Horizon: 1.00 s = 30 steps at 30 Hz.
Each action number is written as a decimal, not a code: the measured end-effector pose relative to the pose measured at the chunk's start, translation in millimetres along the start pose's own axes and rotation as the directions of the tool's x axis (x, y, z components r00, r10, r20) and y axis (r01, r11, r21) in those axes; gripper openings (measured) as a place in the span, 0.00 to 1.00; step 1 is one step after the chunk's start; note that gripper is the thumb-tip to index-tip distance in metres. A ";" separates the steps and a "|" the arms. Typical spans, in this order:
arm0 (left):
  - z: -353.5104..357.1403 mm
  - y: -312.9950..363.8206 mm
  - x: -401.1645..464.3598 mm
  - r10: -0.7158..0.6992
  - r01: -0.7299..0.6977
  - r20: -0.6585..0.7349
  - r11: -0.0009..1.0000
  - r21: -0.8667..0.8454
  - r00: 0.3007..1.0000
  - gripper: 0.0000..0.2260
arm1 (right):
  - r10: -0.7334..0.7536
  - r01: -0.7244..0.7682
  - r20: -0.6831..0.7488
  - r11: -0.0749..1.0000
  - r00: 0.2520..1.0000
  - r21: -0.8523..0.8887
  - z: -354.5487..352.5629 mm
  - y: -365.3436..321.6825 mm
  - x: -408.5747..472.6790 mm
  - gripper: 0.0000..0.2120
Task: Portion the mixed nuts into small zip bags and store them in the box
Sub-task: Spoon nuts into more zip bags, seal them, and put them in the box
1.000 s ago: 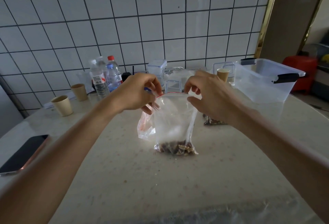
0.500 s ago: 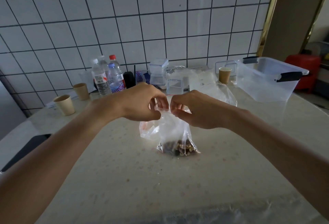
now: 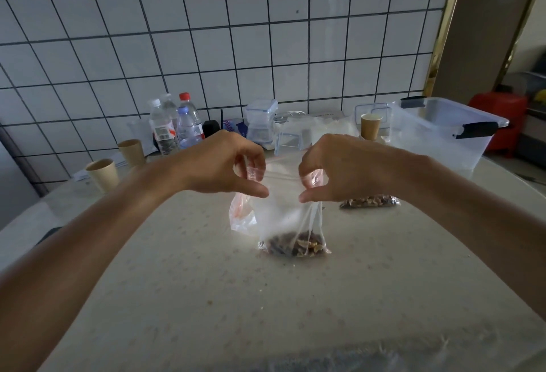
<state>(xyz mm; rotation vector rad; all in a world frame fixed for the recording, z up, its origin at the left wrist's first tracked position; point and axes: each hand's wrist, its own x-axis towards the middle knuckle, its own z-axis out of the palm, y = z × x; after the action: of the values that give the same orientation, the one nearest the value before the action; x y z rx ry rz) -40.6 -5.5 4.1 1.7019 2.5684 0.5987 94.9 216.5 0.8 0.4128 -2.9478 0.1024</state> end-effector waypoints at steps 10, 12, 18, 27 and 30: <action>3.4 -6.3 -9.7 0.013 -0.022 -0.134 0.998 -0.063 0.991 0.15 | -0.031 0.057 -0.215 0.992 0.976 0.116 2.8 18.7 -9.5 0.08; 5.6 -5.4 -9.6 0.026 -0.039 -0.183 0.997 -0.069 0.983 0.15 | -0.039 0.079 -0.273 0.987 0.961 0.137 6.1 19.3 -11.0 0.07; 28.9 -11.1 -13.5 0.008 -0.063 -0.351 0.988 -0.144 0.937 0.18 | 0.061 0.049 -0.431 0.970 0.900 0.239 15.4 19.9 -14.6 0.09; 108.9 -35.7 -24.4 -0.421 0.219 -0.199 0.753 -0.621 0.885 0.45 | 0.420 -0.072 -0.414 0.766 0.808 0.638 73.5 35.3 -21.9 0.44; 140.0 -34.6 -15.2 -0.431 0.209 -0.165 0.694 -0.689 0.887 0.25 | 0.537 -0.137 -0.223 0.550 0.814 0.824 103.3 36.1 -18.3 0.53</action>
<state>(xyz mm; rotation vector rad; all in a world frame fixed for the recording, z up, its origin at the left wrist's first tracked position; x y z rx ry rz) -35.7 12.7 -139.6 0.9380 2.2883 1.6148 86.5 246.7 -105.6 -0.1403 -2.2852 1.3805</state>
